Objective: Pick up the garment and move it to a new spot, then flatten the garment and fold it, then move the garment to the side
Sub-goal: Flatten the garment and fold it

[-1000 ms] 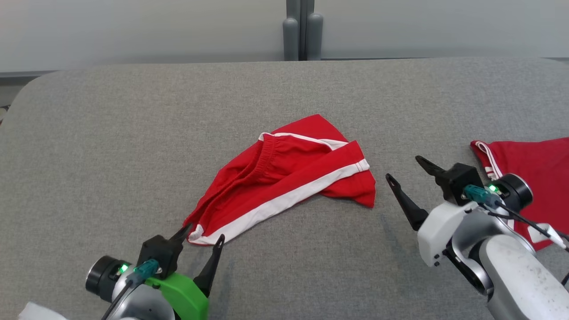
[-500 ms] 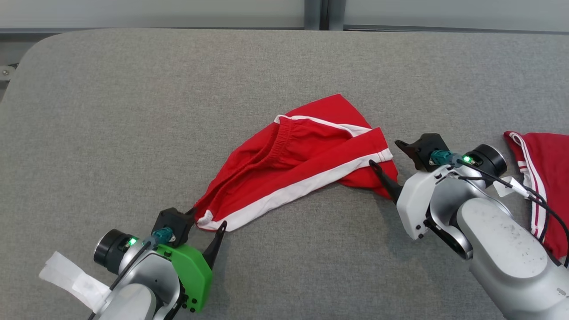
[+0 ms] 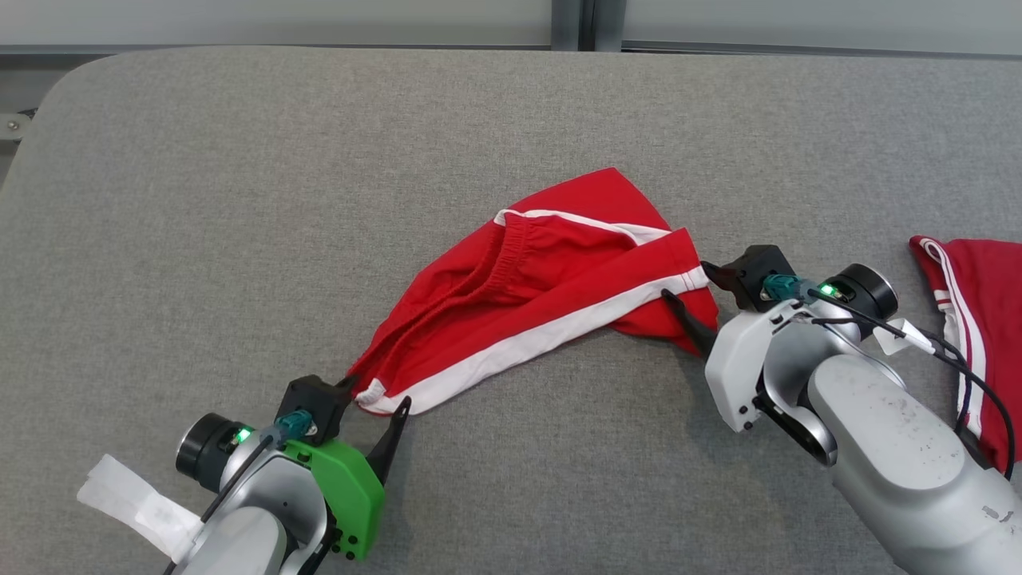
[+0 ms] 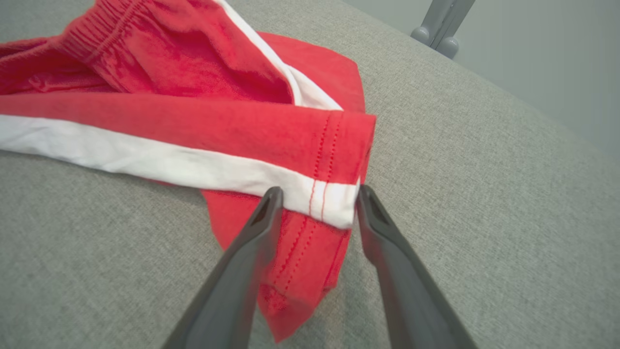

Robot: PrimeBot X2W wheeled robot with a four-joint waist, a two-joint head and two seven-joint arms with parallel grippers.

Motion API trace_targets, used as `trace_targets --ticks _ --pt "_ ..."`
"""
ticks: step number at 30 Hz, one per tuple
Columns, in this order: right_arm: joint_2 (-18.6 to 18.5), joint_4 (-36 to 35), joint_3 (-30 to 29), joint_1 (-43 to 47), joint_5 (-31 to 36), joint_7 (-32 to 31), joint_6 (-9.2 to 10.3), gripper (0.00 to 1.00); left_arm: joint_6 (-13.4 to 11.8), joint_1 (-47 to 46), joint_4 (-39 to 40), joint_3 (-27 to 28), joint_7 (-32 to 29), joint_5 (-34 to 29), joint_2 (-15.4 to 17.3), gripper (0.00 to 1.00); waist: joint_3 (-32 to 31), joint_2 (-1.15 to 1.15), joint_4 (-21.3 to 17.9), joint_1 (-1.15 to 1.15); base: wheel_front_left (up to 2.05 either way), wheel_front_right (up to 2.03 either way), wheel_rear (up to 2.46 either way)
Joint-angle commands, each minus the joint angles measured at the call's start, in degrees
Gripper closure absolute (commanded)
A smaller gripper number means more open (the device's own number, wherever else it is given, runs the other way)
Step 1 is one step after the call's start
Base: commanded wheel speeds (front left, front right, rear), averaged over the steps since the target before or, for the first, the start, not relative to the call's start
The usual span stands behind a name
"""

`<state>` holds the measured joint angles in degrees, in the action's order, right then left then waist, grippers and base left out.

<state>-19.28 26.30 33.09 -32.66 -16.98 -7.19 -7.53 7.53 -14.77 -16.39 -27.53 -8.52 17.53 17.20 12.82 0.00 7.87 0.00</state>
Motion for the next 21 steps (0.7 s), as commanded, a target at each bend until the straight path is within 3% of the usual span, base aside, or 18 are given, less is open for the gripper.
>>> trace_targets --ticks 1,4,17,21 --pt "-0.15 0.22 0.22 -0.65 -0.26 0.43 0.09 0.23 -0.10 0.04 0.11 -0.01 0.09 0.20 0.01 0.00 -0.04 0.00 -0.01 0.00 0.00 0.00 0.00" --pt "-0.26 0.54 0.53 -0.76 -0.64 0.62 0.09 0.30 -0.10 0.56 0.79 -0.51 -0.28 0.42 0.14 0.00 -0.02 0.00 0.00 0.00 0.00 0.00 0.00" --pt "0.30 1.18 1.73 -1.74 -1.50 1.02 0.09 0.31 -0.48 1.00 1.88 -0.65 -2.03 2.16 1.02 0.01 0.28 0.00 -0.28 0.00 0.00 0.00 0.00" --pt "0.22 1.56 1.60 -2.01 -1.86 1.20 0.09 0.27 -0.41 0.86 2.01 -1.04 -1.72 2.65 0.93 0.33 0.46 0.00 -0.33 0.00 0.00 0.00 0.00"
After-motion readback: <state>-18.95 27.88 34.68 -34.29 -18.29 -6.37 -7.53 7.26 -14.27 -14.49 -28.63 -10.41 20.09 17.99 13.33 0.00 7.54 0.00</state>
